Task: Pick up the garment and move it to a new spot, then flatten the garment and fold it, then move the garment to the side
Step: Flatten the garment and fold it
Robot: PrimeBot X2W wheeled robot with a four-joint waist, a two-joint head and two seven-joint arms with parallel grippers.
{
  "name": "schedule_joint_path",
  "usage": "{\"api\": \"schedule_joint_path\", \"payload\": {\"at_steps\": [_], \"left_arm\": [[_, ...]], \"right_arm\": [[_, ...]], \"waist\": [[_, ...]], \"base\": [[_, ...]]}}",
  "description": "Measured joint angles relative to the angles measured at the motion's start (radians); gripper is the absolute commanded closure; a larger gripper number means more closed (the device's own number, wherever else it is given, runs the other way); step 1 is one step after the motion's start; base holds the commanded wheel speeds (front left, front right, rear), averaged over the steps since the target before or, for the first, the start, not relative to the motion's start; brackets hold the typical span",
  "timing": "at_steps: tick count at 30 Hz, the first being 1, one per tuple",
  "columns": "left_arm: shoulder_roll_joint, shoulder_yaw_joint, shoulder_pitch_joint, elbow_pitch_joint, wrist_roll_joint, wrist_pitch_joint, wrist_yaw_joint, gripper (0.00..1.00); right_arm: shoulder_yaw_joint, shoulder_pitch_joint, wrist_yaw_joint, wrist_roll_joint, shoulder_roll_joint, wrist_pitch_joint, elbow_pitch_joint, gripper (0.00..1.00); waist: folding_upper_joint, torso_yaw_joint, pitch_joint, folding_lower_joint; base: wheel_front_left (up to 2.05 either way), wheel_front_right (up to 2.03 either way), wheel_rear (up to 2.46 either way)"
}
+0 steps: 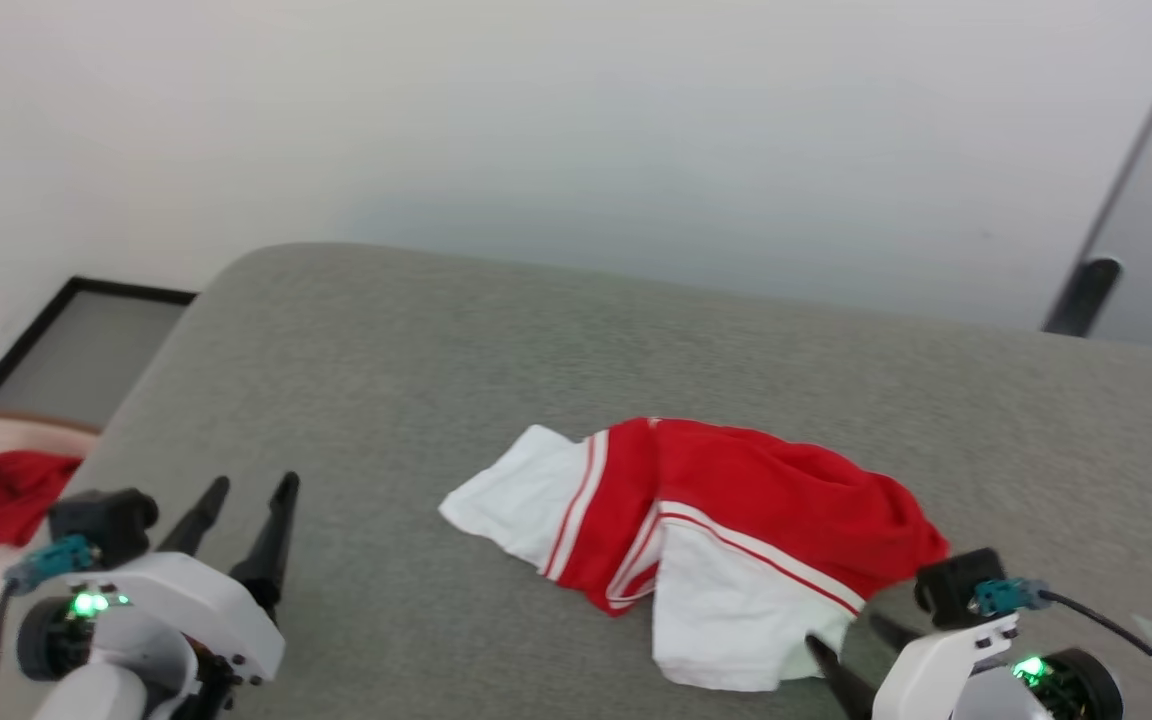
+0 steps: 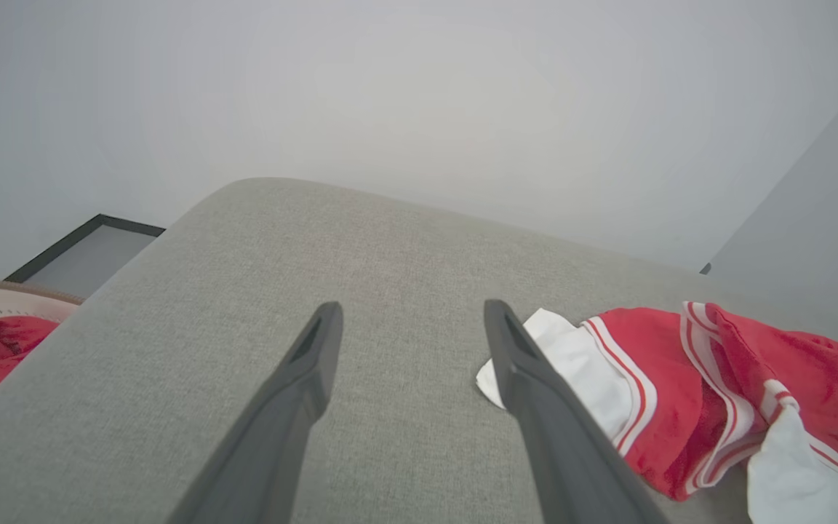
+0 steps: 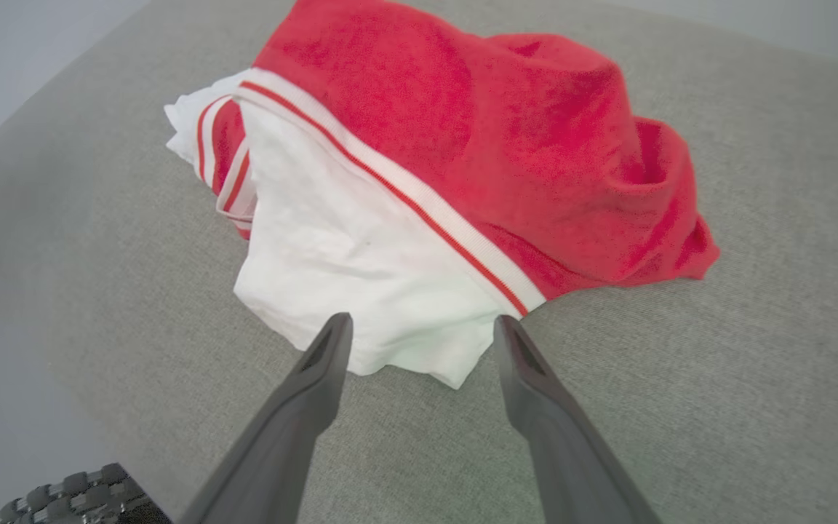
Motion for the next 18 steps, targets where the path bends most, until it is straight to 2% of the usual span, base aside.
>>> {"api": "schedule_joint_path", "payload": {"at_steps": [8, 14, 18], "left_arm": [[-0.03, -0.022, -0.018, 0.03, 0.005, -0.03, -0.018, 0.0], [-0.056, -0.029, -0.039, 0.073, 0.029, -0.095, -0.023, 0.0], [-0.064, -0.035, -0.049, 0.106, 0.077, -0.166, -0.006, 0.0]], "right_arm": [[-0.004, -0.011, 0.0, -0.022, -0.016, 0.131, 0.03, 0.0], [-0.018, -0.058, 0.0, -0.046, -0.003, 0.16, 0.088, 0.0], [-0.024, -0.078, 0.0, -0.062, 0.004, 0.16, 0.136, 0.0]], "waist": [[0.0, 0.089, -0.001, 0.0], [0.0, 0.127, 0.033, 0.0], [0.0, 0.149, 0.054, 0.0]], "base": [[0.0, 0.0, 0.0], [0.0, 0.0, 0.0], [0.0, 0.0, 0.0]]}}
